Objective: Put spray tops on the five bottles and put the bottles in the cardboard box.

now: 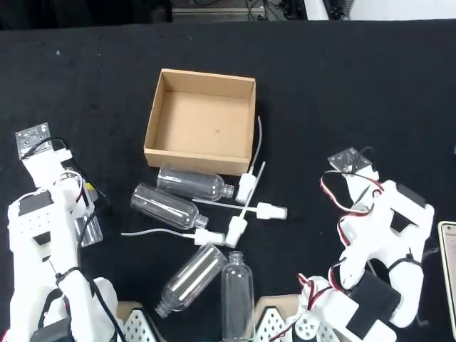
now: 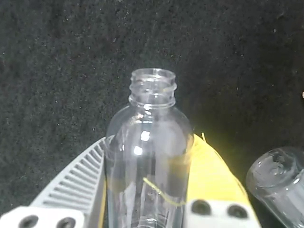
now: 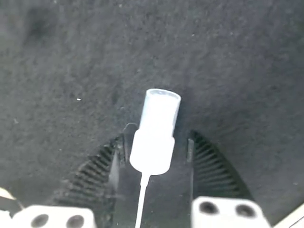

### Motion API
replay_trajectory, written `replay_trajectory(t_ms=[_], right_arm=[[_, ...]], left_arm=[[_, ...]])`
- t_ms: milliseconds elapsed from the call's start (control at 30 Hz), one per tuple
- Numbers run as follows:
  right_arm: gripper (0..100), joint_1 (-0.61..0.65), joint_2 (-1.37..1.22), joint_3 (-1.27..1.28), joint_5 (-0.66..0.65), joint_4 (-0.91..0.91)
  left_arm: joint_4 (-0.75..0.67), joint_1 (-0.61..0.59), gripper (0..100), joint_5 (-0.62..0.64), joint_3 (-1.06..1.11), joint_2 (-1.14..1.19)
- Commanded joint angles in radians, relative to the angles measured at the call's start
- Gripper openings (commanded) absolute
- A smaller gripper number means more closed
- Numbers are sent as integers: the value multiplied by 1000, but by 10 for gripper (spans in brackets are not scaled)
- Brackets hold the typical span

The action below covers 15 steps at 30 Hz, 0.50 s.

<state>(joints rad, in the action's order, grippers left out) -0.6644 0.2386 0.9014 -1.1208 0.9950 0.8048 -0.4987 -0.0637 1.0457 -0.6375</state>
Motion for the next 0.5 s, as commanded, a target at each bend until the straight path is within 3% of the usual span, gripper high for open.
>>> replay_trajectory(t_ms=[0, 367, 467], right_arm=[[159, -18, 2, -2, -14, -3], [158, 15, -90, 30, -26, -25], [136, 9, -108, -19, 32, -23]], left_arm=[[3, 2, 90, 0, -15, -35], [3, 2, 90, 0, -12, -35], [3, 2, 90, 0, -10, -35]])
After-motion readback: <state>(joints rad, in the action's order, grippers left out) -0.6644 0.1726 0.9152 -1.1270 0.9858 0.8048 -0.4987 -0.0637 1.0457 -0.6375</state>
